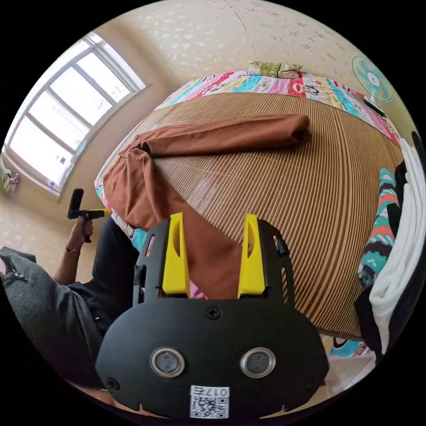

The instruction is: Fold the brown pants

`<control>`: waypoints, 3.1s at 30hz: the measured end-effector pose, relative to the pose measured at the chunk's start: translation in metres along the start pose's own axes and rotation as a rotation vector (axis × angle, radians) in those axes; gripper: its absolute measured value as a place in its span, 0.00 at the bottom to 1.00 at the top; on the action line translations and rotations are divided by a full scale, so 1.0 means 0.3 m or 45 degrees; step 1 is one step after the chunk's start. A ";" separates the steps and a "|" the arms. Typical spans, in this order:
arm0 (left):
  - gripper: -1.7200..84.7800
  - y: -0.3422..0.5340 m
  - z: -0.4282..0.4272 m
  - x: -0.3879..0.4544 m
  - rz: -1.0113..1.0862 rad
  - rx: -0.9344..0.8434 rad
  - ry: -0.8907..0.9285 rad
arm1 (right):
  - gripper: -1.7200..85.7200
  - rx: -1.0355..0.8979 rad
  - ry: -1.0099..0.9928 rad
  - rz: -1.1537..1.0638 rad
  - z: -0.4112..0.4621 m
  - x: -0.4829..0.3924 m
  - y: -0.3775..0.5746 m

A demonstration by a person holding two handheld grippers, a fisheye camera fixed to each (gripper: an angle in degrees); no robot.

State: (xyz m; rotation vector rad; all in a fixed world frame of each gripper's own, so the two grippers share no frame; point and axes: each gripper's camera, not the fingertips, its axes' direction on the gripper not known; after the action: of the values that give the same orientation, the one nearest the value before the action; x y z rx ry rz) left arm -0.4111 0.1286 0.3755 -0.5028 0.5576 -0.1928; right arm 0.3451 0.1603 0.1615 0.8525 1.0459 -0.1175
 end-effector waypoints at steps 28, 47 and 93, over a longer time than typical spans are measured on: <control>0.08 -0.238 0.400 0.259 0.167 -0.268 -0.431 | 0.06 -0.281 0.271 0.180 -0.022 0.218 0.055; 0.01 -0.019 0.219 0.183 0.018 -0.204 0.016 | 0.22 0.102 -0.030 0.448 -0.216 0.603 -0.492; 0.13 0.076 -0.549 -0.298 -0.783 0.729 -0.667 | 0.15 0.239 -0.601 0.863 -0.665 0.575 0.661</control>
State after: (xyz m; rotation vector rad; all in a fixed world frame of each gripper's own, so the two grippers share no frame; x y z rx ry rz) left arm -0.5753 0.1093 0.2842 -0.1339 -0.1881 -0.7575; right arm 0.3864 0.4802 0.0915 1.2369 0.2740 0.1551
